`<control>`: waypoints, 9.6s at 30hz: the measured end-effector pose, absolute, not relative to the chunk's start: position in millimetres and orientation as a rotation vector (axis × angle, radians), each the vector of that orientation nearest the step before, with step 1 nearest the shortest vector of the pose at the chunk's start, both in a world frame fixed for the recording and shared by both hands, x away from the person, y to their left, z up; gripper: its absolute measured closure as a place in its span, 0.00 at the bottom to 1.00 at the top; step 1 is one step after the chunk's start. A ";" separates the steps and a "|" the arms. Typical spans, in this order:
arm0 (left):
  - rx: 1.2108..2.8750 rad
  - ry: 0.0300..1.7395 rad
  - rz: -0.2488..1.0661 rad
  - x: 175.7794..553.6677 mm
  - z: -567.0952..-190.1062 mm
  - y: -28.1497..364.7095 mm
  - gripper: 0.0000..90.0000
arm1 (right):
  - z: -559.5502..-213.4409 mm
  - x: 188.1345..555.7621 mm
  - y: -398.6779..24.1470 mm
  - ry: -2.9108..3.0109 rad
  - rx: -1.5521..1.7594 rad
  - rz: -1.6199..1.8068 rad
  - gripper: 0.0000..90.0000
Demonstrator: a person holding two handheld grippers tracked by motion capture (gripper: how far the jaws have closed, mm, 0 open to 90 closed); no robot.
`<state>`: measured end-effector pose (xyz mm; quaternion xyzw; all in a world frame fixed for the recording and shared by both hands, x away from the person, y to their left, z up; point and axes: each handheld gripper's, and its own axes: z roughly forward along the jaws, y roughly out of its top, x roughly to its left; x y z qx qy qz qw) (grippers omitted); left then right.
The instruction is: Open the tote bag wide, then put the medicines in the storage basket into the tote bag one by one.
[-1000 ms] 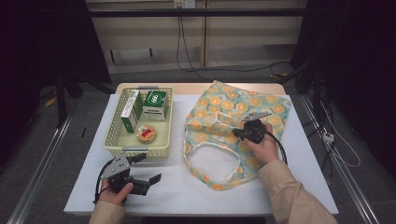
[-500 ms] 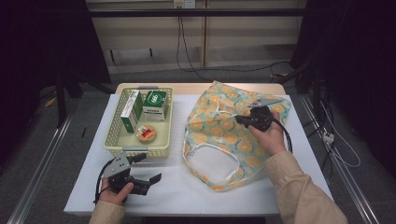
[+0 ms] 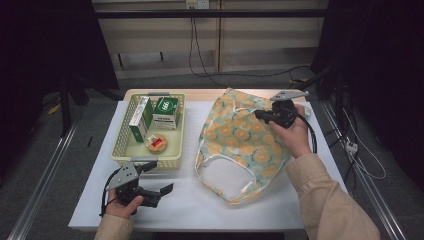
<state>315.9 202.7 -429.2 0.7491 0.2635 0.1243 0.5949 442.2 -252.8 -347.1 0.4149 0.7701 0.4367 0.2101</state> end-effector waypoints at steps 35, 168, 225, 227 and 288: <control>1.729 0.657 0.271 362.4 -362.3 205.0 0.04 | -331.6 449.5 -253.2 2.122 1.167 1.189 1.00; 2.318 0.894 0.137 503.2 -366.2 160.5 0.23 | -346.7 454.0 -243.1 2.178 1.141 1.184 1.00; 2.250 0.614 0.028 461.2 -385.8 -19.6 0.23 | -354.3 460.1 -244.1 2.173 1.183 1.255 1.00; 2.232 0.640 0.033 464.9 -392.7 -23.8 0.23 | -355.2 460.9 -245.6 2.167 1.191 1.255 1.00; 2.200 0.732 0.076 456.5 -390.9 -9.8 0.29 | -370.9 448.6 -245.6 2.187 1.233 1.230 1.00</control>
